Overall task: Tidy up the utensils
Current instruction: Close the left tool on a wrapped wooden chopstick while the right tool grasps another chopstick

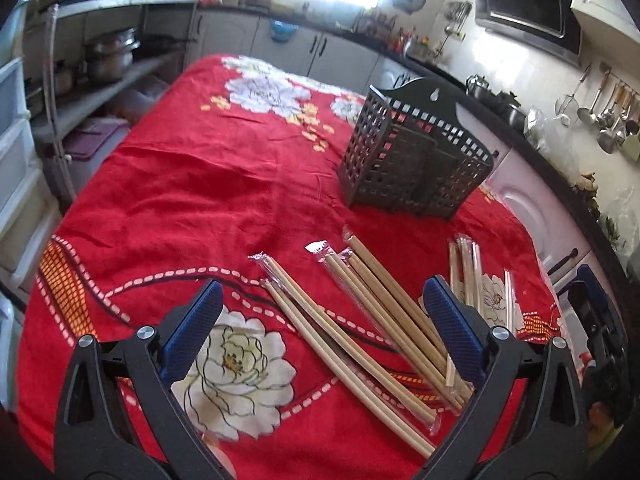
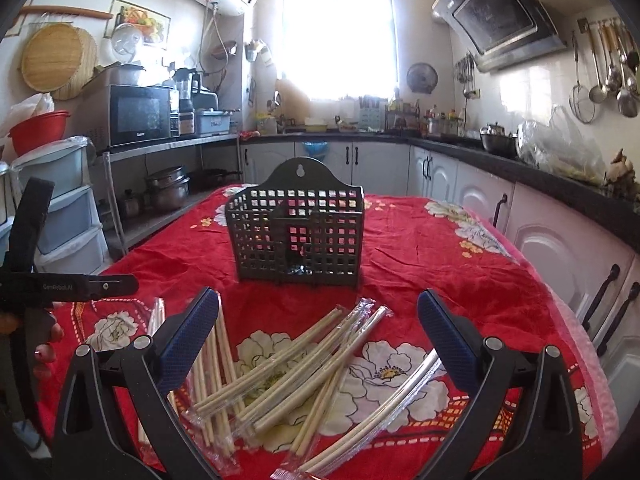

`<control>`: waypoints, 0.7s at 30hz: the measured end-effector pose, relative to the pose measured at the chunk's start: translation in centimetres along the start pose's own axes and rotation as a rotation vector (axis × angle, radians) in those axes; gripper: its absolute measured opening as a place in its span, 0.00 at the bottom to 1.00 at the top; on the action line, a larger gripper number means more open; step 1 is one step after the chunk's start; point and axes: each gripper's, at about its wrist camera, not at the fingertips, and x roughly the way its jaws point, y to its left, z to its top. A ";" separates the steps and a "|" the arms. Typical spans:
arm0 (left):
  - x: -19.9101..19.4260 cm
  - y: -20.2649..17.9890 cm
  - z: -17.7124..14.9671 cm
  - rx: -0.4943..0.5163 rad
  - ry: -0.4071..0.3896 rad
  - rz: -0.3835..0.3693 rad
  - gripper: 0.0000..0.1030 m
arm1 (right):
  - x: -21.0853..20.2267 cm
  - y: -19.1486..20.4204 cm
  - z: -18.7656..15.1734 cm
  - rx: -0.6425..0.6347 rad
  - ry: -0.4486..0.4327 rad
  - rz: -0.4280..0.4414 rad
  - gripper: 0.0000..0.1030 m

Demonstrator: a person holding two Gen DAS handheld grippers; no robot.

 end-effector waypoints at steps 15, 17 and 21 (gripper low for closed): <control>4.5 2.0 1.1 -0.089 0.219 -0.085 0.61 | 8.0 -5.9 -0.1 0.188 0.305 -0.006 0.94; 5.1 2.3 1.1 -0.115 0.241 -0.099 0.56 | 8.8 -6.4 -0.3 0.214 0.331 0.003 0.94; 6.5 2.8 1.1 -0.154 0.276 -0.109 0.51 | 9.9 -6.9 -0.3 0.236 0.361 0.014 0.86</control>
